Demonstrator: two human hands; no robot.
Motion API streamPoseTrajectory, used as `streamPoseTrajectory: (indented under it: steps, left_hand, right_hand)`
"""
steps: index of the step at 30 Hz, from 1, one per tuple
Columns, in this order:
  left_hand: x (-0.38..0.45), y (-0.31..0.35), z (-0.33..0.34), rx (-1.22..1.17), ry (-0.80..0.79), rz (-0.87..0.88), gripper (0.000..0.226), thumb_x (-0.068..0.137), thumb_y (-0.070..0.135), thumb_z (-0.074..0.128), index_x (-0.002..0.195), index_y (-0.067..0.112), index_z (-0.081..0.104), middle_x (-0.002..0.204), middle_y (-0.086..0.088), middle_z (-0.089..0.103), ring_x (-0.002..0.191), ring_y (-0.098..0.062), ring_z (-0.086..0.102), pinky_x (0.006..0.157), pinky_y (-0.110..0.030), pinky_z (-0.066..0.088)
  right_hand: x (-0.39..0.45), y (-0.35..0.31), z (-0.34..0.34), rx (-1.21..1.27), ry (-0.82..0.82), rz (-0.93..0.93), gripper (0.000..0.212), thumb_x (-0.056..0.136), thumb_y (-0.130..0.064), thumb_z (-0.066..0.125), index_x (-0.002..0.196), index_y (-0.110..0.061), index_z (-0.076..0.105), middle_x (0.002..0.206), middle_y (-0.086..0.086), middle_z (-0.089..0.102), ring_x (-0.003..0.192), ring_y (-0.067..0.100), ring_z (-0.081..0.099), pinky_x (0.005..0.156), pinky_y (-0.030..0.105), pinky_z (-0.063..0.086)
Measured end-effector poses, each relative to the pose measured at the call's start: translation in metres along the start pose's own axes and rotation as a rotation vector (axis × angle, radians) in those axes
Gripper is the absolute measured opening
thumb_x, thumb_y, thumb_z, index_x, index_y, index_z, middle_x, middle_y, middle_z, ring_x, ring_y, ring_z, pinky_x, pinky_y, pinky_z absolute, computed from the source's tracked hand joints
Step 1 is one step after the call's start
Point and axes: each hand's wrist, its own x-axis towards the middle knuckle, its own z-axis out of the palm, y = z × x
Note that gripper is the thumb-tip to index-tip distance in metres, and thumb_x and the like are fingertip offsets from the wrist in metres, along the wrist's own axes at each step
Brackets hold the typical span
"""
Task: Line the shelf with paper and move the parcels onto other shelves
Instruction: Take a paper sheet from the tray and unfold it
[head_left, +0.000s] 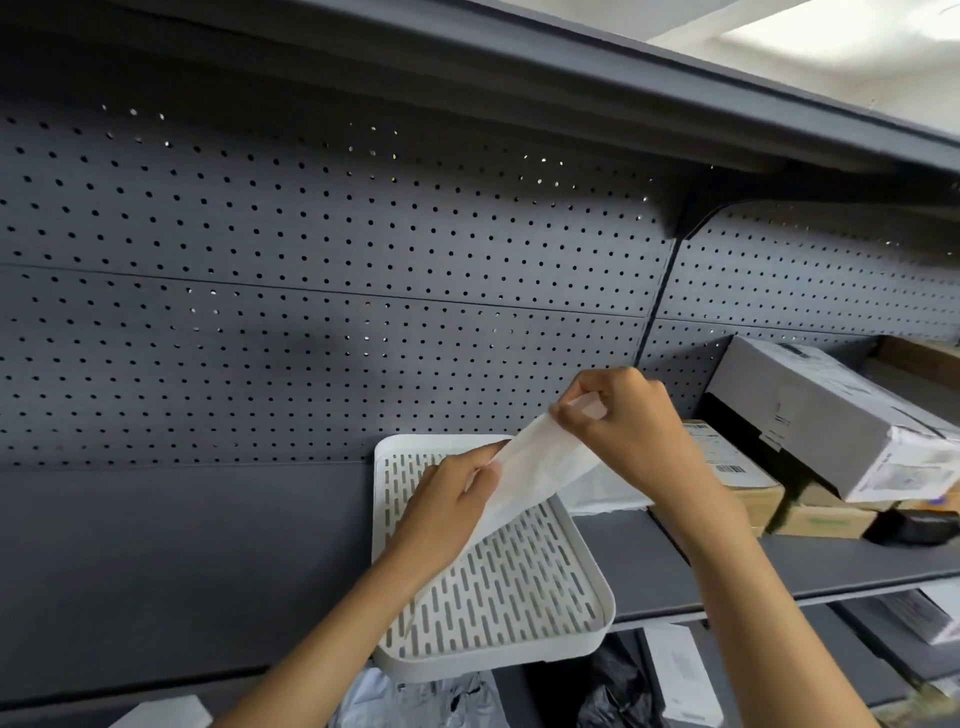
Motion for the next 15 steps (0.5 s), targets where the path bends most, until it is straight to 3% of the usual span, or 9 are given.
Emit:
streamPoseTrajectory:
  steps: [2,3,5,7,10,15]
  left_hand:
    - [0.002,-0.007,0.000,0.028,-0.002,0.006,0.033,0.107,0.025,0.042,0.123,0.037,0.069,0.075,0.008,0.065,0.072,-0.008,0.061,0.069,-0.029,0.043]
    - [0.002,-0.009,-0.001,0.039,0.003,-0.001,0.034,0.108,0.023,0.042,0.126,0.037,0.068,0.075,0.014,0.064,0.074,-0.007,0.062,0.069,-0.024,0.041]
    - [0.002,-0.014,-0.003,0.039,0.026,-0.020,0.036,0.108,0.022,0.044,0.133,0.038,0.064,0.103,0.026,0.072,0.105,-0.002,0.068,0.089,-0.021,0.048]
    - [0.002,-0.017,-0.007,0.055,0.061,-0.022,0.035,0.107,0.026,0.045,0.133,0.041,0.063,0.122,0.028,0.070,0.121,0.000,0.062,0.106,-0.032,0.049]
    - [0.004,-0.020,-0.011,0.040,0.113,-0.038,0.030,0.106,0.029,0.048,0.128,0.035,0.068,0.120,0.024,0.072,0.119,0.000,0.064,0.107,-0.039,0.050]
    - [0.003,-0.022,-0.018,0.049,0.187,-0.017,0.027,0.103,0.041,0.047,0.115,0.036,0.070,0.104,0.019,0.075,0.106,-0.010,0.069,0.094,-0.041,0.055]
  right_hand:
    - [0.001,0.001,-0.003,0.005,0.003,-0.008,0.015,0.090,-0.029,0.067,0.080,-0.018,0.070,0.059,-0.014,0.051,0.055,0.002,0.047,0.044,0.014,0.032]
    - [0.002,0.001,-0.004,0.012,0.005,-0.015,0.015,0.090,-0.030,0.067,0.080,-0.019,0.070,0.062,-0.013,0.055,0.056,0.003,0.050,0.044,0.013,0.035]
    - [0.002,0.003,-0.006,0.010,0.012,-0.026,0.016,0.090,-0.032,0.067,0.079,-0.021,0.069,0.066,-0.008,0.062,0.059,0.010,0.056,0.048,0.017,0.041]
    - [0.002,0.005,-0.006,0.003,0.013,-0.025,0.016,0.089,-0.034,0.066,0.077,-0.023,0.067,0.070,-0.001,0.068,0.067,0.018,0.063,0.058,0.032,0.052]
    - [0.000,0.005,-0.006,-0.019,0.016,-0.029,0.017,0.089,-0.034,0.065,0.075,-0.025,0.066,0.071,0.000,0.069,0.074,0.020,0.064,0.066,0.036,0.053]
    - [-0.004,0.002,0.002,0.005,0.060,-0.035,0.012,0.090,-0.033,0.064,0.080,-0.028,0.068,0.073,-0.007,0.067,0.078,0.018,0.062,0.066,0.036,0.051]
